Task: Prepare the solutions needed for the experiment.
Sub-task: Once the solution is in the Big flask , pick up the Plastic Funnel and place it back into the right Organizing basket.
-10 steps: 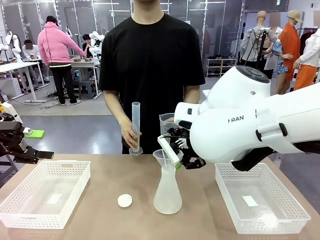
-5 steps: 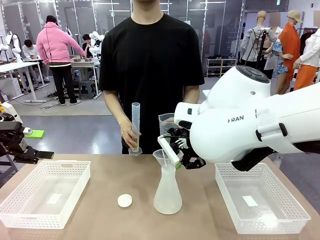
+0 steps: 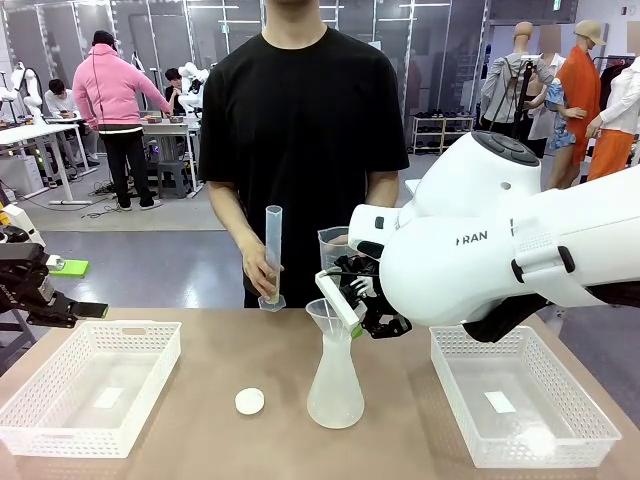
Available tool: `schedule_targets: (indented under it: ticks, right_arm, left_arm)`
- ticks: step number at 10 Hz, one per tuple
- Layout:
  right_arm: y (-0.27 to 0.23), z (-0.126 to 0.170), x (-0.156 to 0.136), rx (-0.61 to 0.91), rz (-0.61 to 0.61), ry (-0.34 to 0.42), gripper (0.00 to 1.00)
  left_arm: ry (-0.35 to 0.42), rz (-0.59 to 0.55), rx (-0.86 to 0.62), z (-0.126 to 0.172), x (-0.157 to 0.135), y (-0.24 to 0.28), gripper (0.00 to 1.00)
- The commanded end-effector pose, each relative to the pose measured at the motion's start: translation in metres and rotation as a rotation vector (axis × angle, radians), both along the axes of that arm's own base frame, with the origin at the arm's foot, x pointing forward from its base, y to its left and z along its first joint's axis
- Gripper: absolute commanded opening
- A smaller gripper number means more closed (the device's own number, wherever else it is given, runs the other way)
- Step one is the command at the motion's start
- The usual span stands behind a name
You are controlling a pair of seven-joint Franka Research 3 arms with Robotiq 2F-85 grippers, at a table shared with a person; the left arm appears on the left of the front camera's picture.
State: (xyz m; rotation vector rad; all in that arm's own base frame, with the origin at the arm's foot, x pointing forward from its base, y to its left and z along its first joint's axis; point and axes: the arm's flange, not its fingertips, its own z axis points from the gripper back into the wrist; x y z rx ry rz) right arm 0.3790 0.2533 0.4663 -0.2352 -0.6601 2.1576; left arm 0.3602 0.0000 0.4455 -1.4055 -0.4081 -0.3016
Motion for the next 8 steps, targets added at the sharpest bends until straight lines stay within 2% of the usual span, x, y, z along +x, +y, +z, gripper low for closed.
schedule_targets:
  ticks: [1, 7, 8]
  right_arm:
    - [-0.0008, 0.0001, 0.0005, 0.002, -0.002, -0.002, 0.35]
    - [0.0000, 0.0000, 0.0000, 0.000, 0.000, 0.000, 0.34]
    - [-0.0038, 0.0062, -0.0044, 0.020, 0.001, -0.036, 0.35]
  left_arm:
    - [-0.014, -0.001, -0.024, 0.0015, 0.0020, -0.0018, 1.00]
    - [-0.014, -0.001, -0.024, 0.0015, 0.0020, -0.0018, 1.00]
    - [-0.014, -0.001, -0.024, 0.0015, 0.0020, -0.0018, 1.00]
